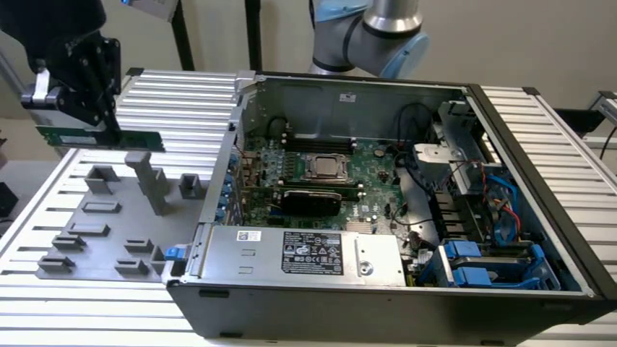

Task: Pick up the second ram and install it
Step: 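Pick up the second ram and move it above second insertion slot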

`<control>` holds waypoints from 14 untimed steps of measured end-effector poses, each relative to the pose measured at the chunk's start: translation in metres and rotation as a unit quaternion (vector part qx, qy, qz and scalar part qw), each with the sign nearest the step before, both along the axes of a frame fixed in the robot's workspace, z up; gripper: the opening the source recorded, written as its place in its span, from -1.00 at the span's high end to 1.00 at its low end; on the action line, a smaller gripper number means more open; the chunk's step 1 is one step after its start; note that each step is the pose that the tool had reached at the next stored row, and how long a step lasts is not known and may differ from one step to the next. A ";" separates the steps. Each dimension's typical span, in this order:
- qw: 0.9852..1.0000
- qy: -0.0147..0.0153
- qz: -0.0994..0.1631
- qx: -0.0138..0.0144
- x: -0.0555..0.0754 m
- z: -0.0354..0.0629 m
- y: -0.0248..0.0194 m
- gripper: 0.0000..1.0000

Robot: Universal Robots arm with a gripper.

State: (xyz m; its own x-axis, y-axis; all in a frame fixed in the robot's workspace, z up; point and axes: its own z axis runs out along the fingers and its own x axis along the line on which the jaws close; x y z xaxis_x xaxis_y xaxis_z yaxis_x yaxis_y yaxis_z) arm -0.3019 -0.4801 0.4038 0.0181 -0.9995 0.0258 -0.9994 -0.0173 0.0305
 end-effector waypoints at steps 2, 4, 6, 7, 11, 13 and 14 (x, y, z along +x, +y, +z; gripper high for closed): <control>1.000 0.000 0.000 0.000 0.005 0.0002 0.0025 0.73; 1.000 0.000 0.000 -0.001 0.010 0.0002 0.0054 0.73; 1.000 0.000 0.000 -0.001 0.015 0.0002 0.0085 0.73; 1.000 0.000 0.000 -0.001 0.018 0.0002 0.0102 0.73; 1.000 0.000 0.000 -0.001 0.027 0.0003 0.0167 0.73; 1.000 0.000 0.000 -0.002 0.032 0.0003 0.0201 0.73; 1.000 0.000 0.000 -0.002 0.034 0.0004 0.0219 0.73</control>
State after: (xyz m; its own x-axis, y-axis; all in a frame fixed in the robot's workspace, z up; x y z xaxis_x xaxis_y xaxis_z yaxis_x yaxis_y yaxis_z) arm -0.2675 -0.4582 0.4042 0.0181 -0.9994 0.0293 -0.9994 -0.0172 0.0306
